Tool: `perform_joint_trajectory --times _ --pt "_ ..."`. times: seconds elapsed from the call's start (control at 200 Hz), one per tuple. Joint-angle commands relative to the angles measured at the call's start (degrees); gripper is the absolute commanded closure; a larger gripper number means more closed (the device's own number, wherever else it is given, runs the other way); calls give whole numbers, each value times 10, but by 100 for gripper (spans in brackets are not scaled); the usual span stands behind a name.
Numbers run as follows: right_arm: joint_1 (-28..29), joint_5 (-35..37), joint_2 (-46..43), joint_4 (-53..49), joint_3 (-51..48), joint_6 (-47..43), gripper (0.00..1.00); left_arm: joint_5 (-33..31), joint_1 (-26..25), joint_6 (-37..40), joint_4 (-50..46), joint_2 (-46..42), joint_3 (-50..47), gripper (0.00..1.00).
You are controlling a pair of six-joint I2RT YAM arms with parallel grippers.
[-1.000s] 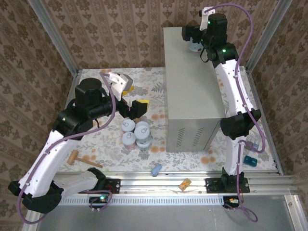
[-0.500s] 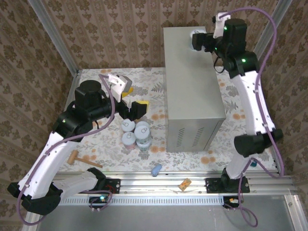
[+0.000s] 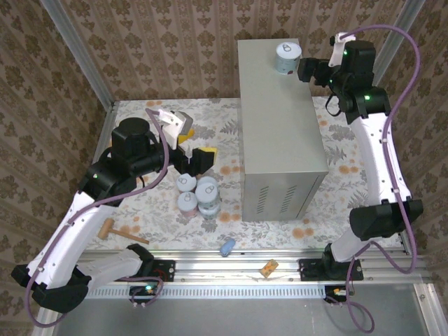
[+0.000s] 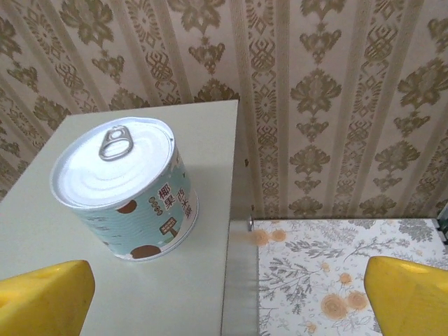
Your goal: Place and organize the canned foods onto the counter
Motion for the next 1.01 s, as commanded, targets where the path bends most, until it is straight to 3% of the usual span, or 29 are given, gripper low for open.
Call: perform_joint_trajectory --times 0.0,0.665,1.0 --pt "-1 -2 31 6 29 2 0 -6 5 -15 12 -4 -6 0" --pt "-2 -11 184 -50 199 0 0 -14 5 -19 19 11 -8 0" --pt "3 -16 113 -66 151 -8 0 -68 6 -25 -16 14 -15 0"
